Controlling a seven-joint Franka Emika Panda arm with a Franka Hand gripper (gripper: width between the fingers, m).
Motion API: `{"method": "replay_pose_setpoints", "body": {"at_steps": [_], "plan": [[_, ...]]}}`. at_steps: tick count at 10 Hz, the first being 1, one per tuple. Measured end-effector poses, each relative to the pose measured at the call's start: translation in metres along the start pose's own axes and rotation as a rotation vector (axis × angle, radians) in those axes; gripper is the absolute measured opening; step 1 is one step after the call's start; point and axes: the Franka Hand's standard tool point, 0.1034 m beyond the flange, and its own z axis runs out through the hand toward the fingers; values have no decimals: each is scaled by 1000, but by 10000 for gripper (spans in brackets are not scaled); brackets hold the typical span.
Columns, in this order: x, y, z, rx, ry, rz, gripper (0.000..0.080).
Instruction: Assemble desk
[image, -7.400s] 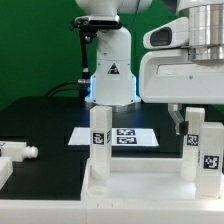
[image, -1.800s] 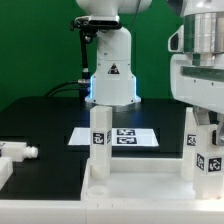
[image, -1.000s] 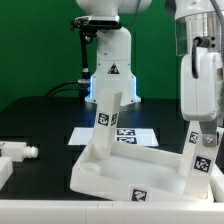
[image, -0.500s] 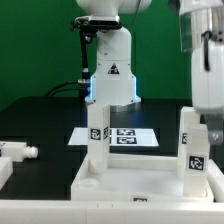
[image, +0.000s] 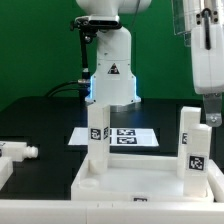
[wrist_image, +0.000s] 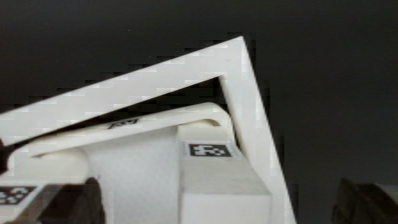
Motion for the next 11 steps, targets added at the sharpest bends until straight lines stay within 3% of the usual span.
{"method": "replay_pose_setpoints", "body": {"at_steps": [1, 2, 4, 10, 11], "plan": [[2, -1, -1, 2, 0, -4, 649], [15, -4, -8, 29, -9, -98, 649], [45, 4, -27, 40, -18, -304, 649], [50, 3, -28, 46, -19, -399, 649], [70, 6, -35, 63, -42, -431, 649]]}}
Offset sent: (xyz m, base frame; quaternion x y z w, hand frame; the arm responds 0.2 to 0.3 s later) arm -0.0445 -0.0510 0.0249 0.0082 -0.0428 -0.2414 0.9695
